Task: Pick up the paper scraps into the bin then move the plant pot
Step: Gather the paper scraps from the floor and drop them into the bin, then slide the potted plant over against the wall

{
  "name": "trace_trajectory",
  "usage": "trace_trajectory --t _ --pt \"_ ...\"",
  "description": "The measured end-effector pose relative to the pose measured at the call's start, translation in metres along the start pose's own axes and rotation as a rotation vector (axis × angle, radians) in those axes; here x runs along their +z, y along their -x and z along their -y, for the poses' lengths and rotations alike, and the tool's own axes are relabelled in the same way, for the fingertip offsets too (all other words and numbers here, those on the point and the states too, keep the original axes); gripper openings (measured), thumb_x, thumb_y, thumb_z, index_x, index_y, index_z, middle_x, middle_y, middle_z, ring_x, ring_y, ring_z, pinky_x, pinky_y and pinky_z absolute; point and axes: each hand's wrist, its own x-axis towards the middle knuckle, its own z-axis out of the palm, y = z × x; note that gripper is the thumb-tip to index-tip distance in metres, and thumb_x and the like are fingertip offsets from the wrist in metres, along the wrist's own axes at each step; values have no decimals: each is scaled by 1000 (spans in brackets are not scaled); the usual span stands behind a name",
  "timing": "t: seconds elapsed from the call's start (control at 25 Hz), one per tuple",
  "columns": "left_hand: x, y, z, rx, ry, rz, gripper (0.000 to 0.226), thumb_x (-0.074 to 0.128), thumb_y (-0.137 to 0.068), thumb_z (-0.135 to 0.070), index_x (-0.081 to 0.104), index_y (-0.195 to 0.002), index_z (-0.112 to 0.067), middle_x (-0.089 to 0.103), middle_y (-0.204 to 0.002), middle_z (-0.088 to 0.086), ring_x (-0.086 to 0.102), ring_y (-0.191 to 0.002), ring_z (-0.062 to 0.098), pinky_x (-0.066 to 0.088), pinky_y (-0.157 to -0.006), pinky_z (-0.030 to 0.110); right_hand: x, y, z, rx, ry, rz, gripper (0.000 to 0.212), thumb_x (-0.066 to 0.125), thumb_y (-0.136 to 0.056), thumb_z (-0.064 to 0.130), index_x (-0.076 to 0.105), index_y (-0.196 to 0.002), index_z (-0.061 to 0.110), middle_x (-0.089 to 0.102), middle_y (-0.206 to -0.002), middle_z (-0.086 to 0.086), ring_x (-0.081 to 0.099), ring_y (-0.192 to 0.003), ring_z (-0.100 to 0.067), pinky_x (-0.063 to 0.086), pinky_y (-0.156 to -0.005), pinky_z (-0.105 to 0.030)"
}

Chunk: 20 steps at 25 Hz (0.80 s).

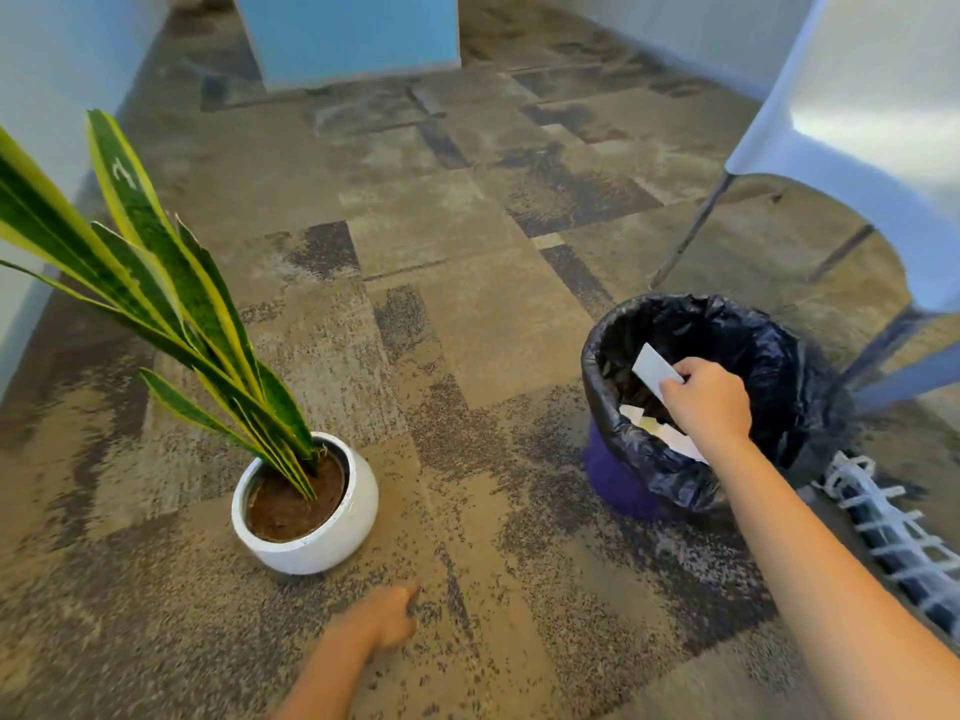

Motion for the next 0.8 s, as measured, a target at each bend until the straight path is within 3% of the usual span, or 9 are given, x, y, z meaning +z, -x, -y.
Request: trace_trajectory --t 0.08,0.16,0.32,0.44,0.52,0.6,0.68,0.8 --pt "-2 11 -9 49 50 -68 63 47 -95 -22 18 -150 -22 54 -121 10 54 -108 21 44 -89 29 1 -2 -5 74 -7 64 37 55 -87 20 57 -124 16 69 -97 -16 64 -82 -35 47 -56 -33" --pt "-5 20 -14 81 154 -152 61 48 -94 -19 21 -149 -20 58 -104 6 56 -92 17 44 -79 27 0 5 0 63 -61 -24 39 54 -89 20 53 -127 14 69 -93 -14 63 -85 -35 52 -62 -37" --pt "-15 35 -4 54 446 -357 40 51 -94 -18 47 -134 -16 62 -88 -1 57 -77 11 45 -71 25 1 52 36 -193 -300 -311 28 48 -92 17 54 -118 11 66 -78 -8 61 -76 -27 51 -63 -41" --pt "-28 52 23 -61 873 -312 30 57 -93 -29 53 -121 -19 62 -85 -2 58 -73 11 46 -66 25 23 94 67 -326 -462 -305 23 49 -93 17 54 -114 10 61 -79 -4 55 -69 -19 44 -63 -34" --pt "-33 64 54 -202 1132 -231 33 58 -91 -40 52 -119 -25 66 -103 -1 63 -91 15 51 -78 32 55 119 86 -367 -512 -177 23 51 -92 17 55 -113 10 59 -81 0 52 -64 -15 39 -61 -30" --pt "-34 69 91 -329 1249 -216 35 58 -91 -41 51 -120 -24 65 -110 2 61 -103 22 50 -90 40 96 144 101 -422 -511 41 27 54 -92 16 54 -117 10 58 -86 4 53 -64 -9 41 -61 -27" --pt "-37 69 123 -417 1329 -284 39 56 -93 -34 48 -128 -20 64 -111 6 59 -106 25 48 -92 44 141 167 115 -499 -471 292 34 57 -91 18 51 -123 12 58 -99 3 57 -79 -11 53 -73 -34" --pt "-50 62 152 -437 1447 -463 52 47 -97 -29 29 -146 -23 50 -138 8 52 -120 28 50 -88 46 198 187 135 -517 -380 580 54 63 -88 27 40 -136 19 46 -130 -4 50 -116 -18 46 -101 -41"
